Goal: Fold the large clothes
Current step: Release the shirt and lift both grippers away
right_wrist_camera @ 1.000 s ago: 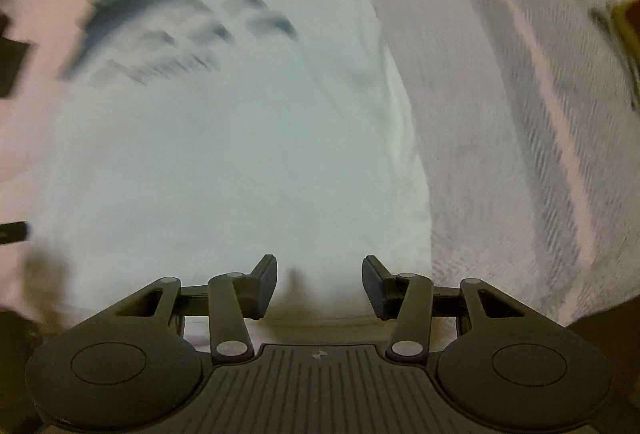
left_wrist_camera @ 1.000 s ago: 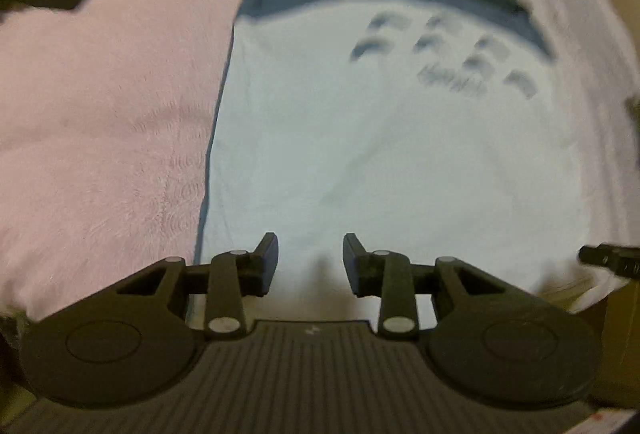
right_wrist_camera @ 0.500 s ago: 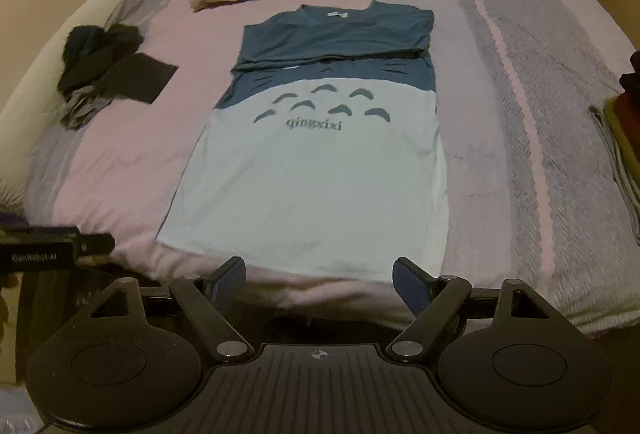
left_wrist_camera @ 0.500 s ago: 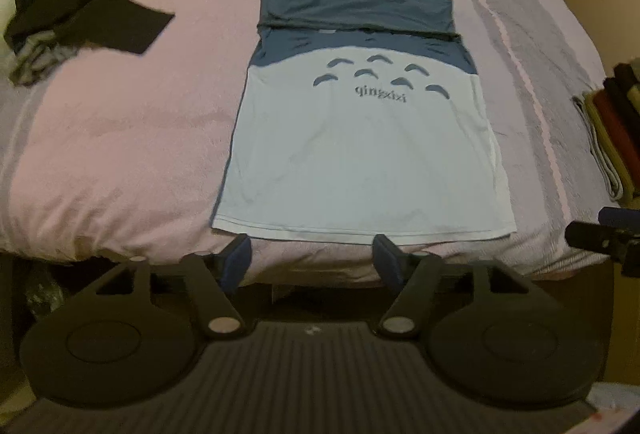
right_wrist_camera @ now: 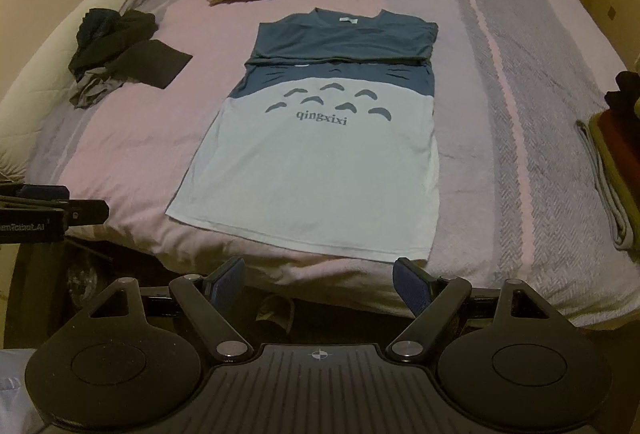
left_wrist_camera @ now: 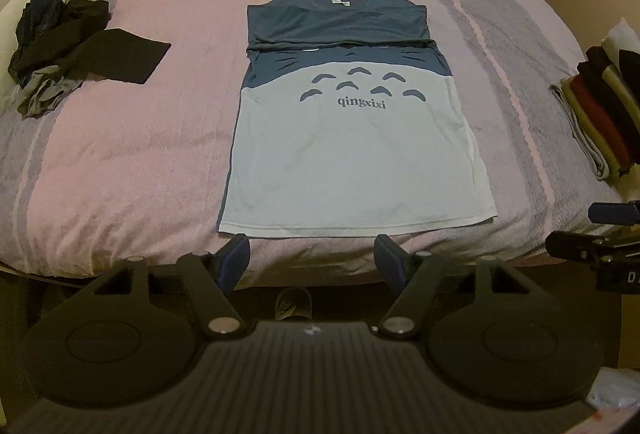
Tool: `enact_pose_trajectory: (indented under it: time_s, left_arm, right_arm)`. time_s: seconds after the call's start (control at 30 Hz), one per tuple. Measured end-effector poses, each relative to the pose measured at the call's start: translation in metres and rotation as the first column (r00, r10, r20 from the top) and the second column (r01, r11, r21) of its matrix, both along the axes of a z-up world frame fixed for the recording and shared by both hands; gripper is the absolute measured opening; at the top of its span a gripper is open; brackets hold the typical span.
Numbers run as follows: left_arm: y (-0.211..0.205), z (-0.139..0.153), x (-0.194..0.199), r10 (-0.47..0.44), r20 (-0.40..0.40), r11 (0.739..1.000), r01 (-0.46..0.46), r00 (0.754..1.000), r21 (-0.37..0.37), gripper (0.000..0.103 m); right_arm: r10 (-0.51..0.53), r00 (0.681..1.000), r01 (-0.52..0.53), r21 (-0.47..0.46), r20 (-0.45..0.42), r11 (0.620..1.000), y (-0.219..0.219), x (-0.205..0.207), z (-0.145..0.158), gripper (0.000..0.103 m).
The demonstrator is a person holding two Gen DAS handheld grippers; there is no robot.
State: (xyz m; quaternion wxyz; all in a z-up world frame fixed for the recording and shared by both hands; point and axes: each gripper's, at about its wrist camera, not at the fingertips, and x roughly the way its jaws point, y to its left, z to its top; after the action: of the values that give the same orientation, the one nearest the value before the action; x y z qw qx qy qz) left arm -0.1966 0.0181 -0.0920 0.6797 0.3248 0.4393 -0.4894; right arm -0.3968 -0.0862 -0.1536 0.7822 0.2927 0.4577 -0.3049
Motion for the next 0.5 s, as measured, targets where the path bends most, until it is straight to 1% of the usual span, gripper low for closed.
enact_pose_trajectory:
  time_s: [0.4,0.5]
  left_arm:
    - [0.0029,-0.0026,-0.0011,-0.025,-0.007,1.000,0.026,1.000,0.017,0.065]
    - [0.0039,-0.0065,0.0042,-0.027,-0.015,1.000,0.027,1.000,0.015,0.067]
  right_arm:
    - [-0.027,1.000,0.027,0.020,-0.005,0.999,0.0040,-0.0066,-0.0016,0.078]
    - [-0.029,1.000,0.029,0.027,-0.011,0.999,0.0023,-0.0045,-0.0054,0.078]
